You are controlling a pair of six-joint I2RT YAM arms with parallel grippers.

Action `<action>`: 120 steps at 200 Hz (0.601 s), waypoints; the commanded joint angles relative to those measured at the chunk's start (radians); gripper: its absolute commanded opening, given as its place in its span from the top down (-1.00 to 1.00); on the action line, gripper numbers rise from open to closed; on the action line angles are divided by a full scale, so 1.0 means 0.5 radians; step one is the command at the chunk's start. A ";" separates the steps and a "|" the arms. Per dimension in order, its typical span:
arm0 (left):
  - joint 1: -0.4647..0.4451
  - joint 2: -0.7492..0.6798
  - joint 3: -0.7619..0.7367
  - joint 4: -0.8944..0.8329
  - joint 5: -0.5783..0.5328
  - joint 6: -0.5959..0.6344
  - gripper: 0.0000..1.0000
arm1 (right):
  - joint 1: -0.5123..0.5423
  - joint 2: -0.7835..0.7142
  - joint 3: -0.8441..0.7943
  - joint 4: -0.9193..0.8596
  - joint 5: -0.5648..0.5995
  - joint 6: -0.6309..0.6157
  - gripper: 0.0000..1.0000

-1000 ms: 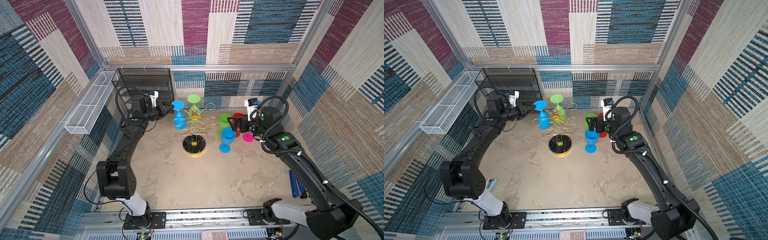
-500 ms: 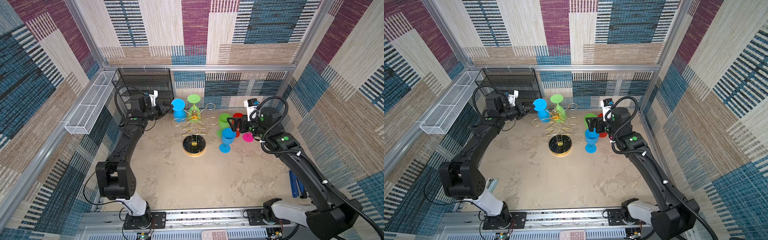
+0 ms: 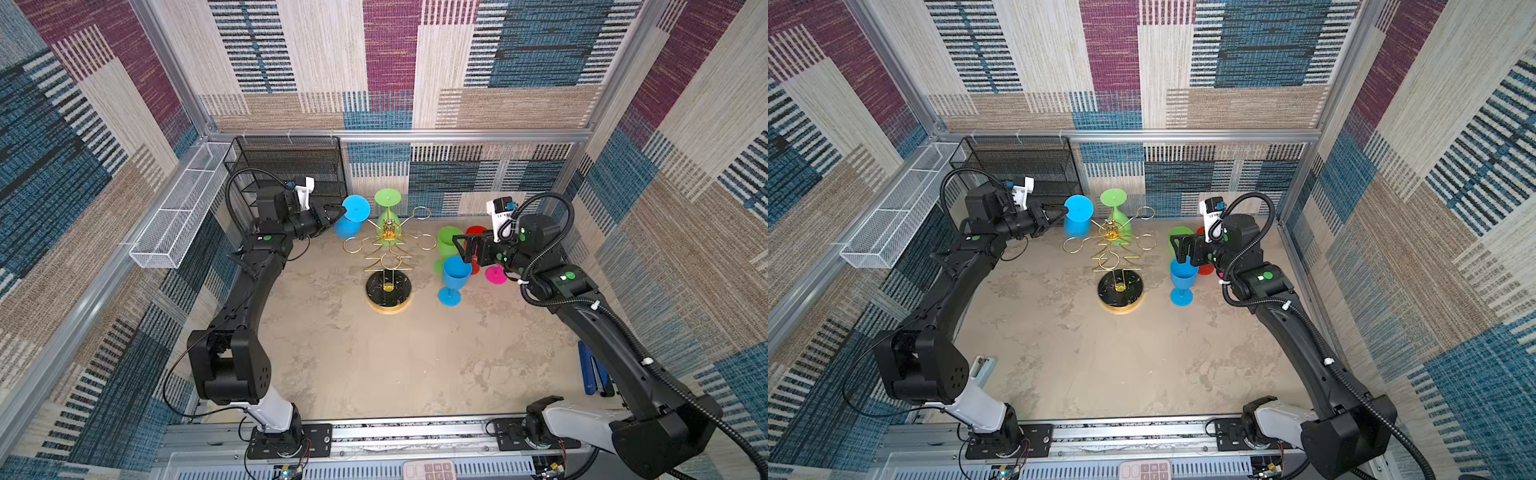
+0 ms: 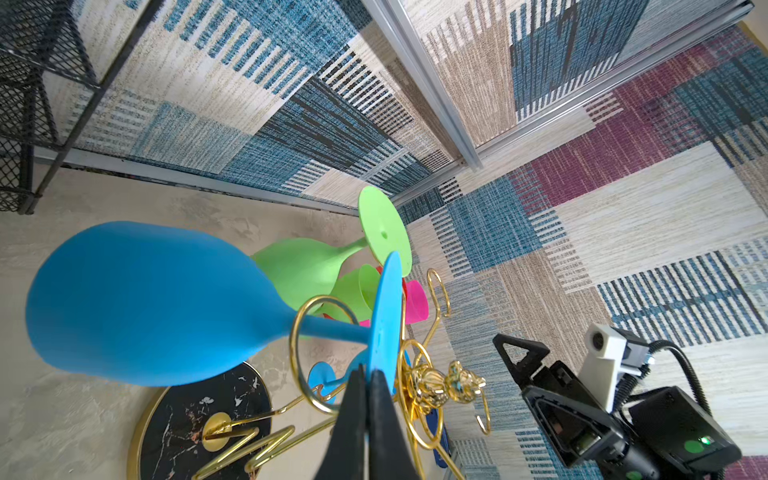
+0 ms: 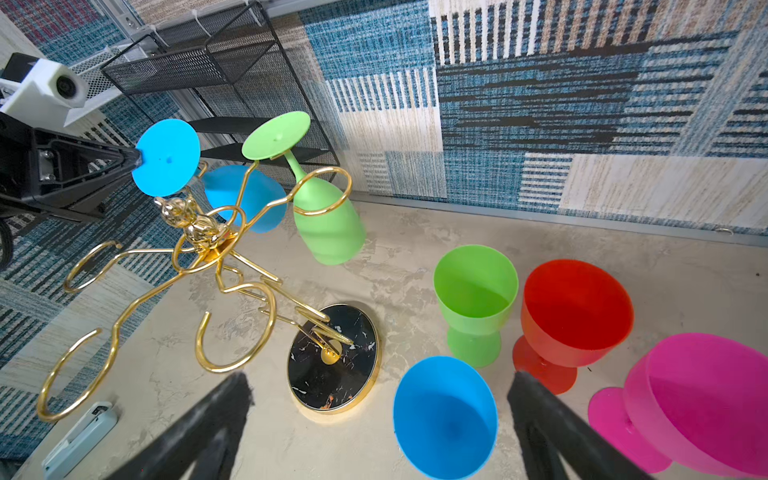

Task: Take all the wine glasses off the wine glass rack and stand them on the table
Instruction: 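Close the left gripper on the blue glass foot and pull it along its hook, then slide the blue glass off the hook with the left gripper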

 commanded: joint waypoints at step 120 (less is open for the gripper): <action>-0.012 -0.077 -0.042 0.136 0.195 -0.218 1.00 | -0.001 -0.005 -0.012 0.092 -0.045 0.025 -0.99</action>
